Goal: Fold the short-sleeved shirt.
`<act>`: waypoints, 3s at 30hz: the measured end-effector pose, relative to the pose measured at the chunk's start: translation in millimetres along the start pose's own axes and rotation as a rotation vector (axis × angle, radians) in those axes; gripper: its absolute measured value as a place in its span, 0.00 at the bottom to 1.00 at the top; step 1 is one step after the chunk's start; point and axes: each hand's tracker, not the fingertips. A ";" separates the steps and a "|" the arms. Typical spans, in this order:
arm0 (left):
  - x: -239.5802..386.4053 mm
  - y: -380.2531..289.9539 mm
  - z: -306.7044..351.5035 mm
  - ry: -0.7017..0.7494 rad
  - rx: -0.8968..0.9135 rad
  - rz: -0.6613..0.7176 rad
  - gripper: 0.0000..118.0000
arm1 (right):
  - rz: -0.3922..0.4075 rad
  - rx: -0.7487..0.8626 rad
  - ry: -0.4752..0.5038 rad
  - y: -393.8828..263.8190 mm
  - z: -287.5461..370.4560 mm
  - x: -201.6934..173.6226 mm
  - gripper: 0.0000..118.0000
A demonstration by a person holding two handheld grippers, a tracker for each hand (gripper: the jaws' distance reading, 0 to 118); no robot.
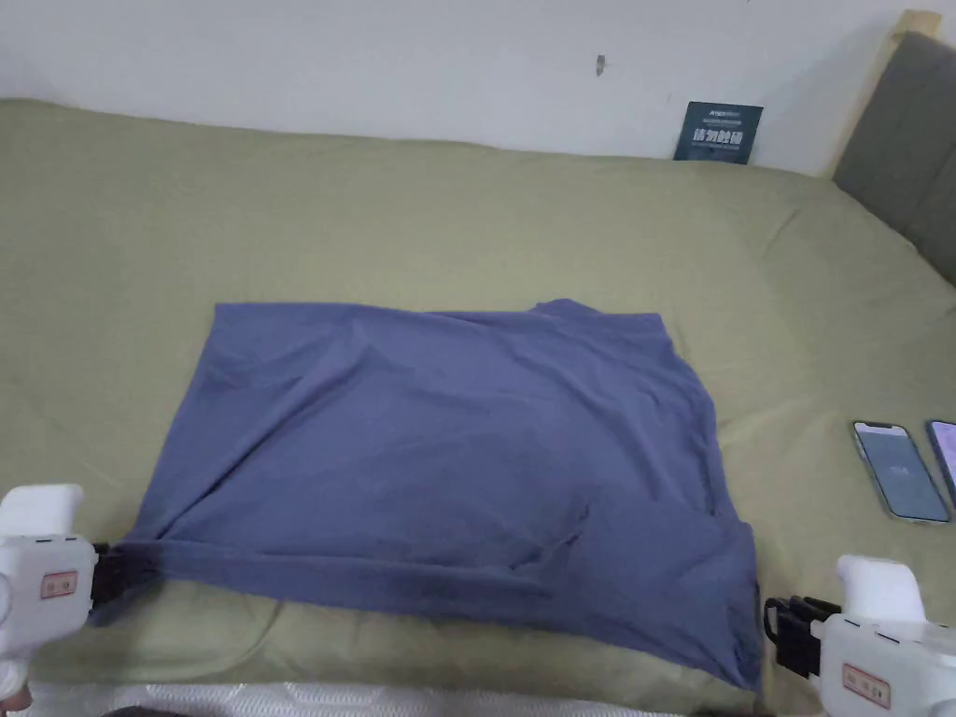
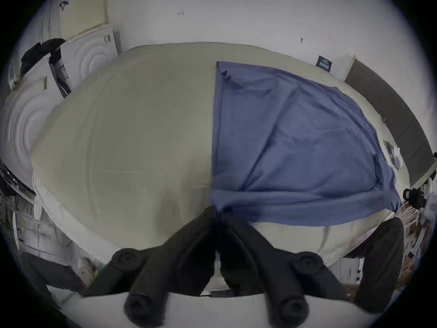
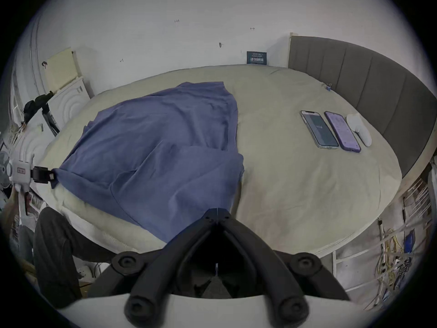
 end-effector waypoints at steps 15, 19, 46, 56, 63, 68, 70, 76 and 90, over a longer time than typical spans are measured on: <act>5.3 3.7 6.9 0.005 0.000 0.016 0.02 | 0.049 -0.220 0.054 -10.8 -34.6 6.9 0.06; 3.4 6.6 11.0 -0.002 0.007 0.012 0.02 | 0.053 -0.140 0.065 5.1 -14.3 6.8 0.03; 1.5 152.4 -70.8 0.021 0.042 0.007 0.99 | -0.092 -0.131 0.059 201.6 -129.8 5.1 0.91; 3.2 107.6 -31.1 -0.001 0.024 0.009 0.02 | -0.037 -0.054 -0.004 119.1 -83.5 9.7 0.00; 14.3 109.6 -63.4 0.032 -0.031 -0.012 1.00 | -0.013 -0.043 -0.011 112.5 -83.4 -0.8 0.00; 22.3 114.3 -85.7 0.076 -0.072 -0.023 0.95 | -0.014 -0.066 -0.001 116.2 -94.3 0.9 0.00; 24.7 113.6 -78.1 0.013 -0.049 -0.048 0.45 | -0.017 -0.063 -0.002 117.4 -97.3 1.2 0.00; 39.3 116.4 -80.3 0.019 -0.043 -0.102 0.07 | -0.033 -0.136 0.013 124.5 -120.4 2.8 0.99; 25.8 114.0 -51.7 -0.023 -0.021 -0.035 0.06 | -0.046 -0.112 0.026 121.8 -105.3 -4.1 0.08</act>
